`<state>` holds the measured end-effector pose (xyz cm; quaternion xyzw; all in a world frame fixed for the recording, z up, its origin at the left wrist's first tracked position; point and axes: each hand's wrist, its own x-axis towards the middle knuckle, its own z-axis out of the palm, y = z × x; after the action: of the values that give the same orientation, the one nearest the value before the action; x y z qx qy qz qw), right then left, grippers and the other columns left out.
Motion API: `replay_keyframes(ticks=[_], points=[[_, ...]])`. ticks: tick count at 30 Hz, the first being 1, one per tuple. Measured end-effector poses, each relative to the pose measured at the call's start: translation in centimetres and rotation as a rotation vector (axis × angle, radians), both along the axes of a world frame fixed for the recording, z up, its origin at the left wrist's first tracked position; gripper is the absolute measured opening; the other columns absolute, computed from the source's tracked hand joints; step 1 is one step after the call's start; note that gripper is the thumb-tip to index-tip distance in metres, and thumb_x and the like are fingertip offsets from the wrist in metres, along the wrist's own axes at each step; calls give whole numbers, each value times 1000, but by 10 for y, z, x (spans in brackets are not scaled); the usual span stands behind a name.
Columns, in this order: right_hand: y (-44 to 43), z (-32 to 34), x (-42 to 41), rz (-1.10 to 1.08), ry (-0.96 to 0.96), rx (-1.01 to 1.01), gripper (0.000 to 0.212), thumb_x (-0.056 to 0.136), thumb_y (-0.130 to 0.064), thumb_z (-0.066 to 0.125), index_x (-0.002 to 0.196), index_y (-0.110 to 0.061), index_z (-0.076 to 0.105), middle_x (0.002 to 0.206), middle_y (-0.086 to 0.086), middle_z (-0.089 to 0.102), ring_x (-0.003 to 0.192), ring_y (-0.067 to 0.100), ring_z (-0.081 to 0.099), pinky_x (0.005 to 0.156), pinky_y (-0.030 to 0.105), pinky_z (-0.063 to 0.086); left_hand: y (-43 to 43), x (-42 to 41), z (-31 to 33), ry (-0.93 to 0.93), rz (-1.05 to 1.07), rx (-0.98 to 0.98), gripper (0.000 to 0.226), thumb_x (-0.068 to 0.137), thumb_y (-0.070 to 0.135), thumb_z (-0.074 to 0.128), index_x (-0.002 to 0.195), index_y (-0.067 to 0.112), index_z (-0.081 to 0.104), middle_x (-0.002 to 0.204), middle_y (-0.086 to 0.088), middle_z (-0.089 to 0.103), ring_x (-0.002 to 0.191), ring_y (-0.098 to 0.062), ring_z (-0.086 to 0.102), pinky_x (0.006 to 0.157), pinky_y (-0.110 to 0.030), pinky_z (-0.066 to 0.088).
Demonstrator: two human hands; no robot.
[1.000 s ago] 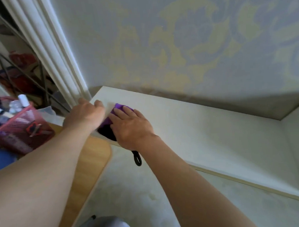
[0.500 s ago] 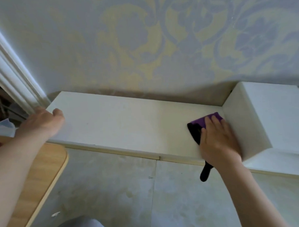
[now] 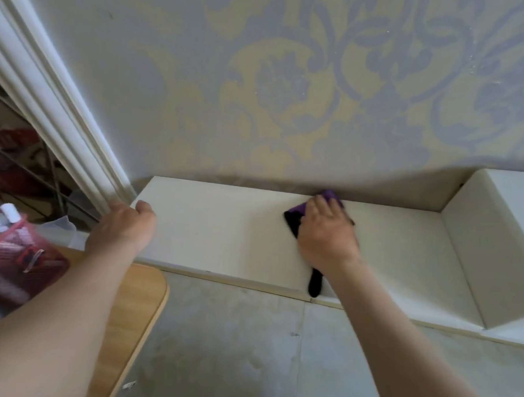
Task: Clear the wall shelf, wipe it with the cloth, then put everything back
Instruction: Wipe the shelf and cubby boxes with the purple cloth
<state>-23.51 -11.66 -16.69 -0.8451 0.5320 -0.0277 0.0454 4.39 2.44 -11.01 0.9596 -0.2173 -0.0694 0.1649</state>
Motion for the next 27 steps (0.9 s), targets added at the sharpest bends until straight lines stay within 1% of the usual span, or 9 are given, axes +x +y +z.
replay_keyframes(ticks=[3,8,13,15,18,20,23,25,27], points=[[23,15,71,183,-113,79,60,100,-28,25,157,-8,21,166,6,16,154,29,8,125,42,6,1,1,0,-3,12,-28,66,102,45,20,154,3,24,148,-26,44,132,-44,46,102,-51,37],[40,22,175,450,-93,106,59,105,-31,26,159,-12,14,168,1,11,155,24,4,125,40,2,5,0,-2,-2,14,-77,67,103,46,18,157,7,14,148,-23,46,128,-42,49,100,-52,40],[63,34,241,695,-23,114,70,100,-41,42,160,-19,13,167,-1,12,154,19,5,125,39,7,3,4,-1,4,70,-226,61,101,46,25,150,12,30,144,-19,49,125,-40,51,97,-47,41],[78,39,245,769,-19,150,70,99,-40,48,159,-19,18,165,1,19,153,17,13,123,34,12,3,6,0,2,77,-284,59,100,45,28,148,12,34,145,-17,48,126,-39,50,98,-47,40],[98,39,235,761,-146,255,54,100,-36,49,150,-18,38,151,4,43,141,20,38,111,36,35,2,13,-1,-1,72,-287,59,97,48,28,144,12,39,142,-16,49,126,-39,49,98,-49,40],[103,37,225,815,-160,263,50,102,-37,45,148,-17,42,150,4,47,141,20,37,110,35,35,2,15,-2,7,57,-267,59,96,49,27,141,13,41,140,-17,51,125,-39,49,96,-50,39],[93,27,207,977,-113,140,53,103,-45,34,151,-24,40,157,-2,40,149,18,25,123,37,20,2,16,-3,16,51,-247,58,97,49,27,140,14,43,137,-16,53,124,-39,49,94,-49,38],[74,20,180,991,-133,96,65,96,-49,18,147,-21,48,155,0,45,147,21,32,122,41,23,0,17,-2,26,50,-227,58,98,48,26,142,13,41,139,-17,52,125,-38,48,90,-47,36],[56,13,140,900,-226,62,70,92,-45,17,137,-14,61,145,6,56,139,25,47,121,40,29,-1,17,-2,50,45,-209,58,99,47,25,144,12,39,142,-17,49,126,-38,48,86,-45,33]])
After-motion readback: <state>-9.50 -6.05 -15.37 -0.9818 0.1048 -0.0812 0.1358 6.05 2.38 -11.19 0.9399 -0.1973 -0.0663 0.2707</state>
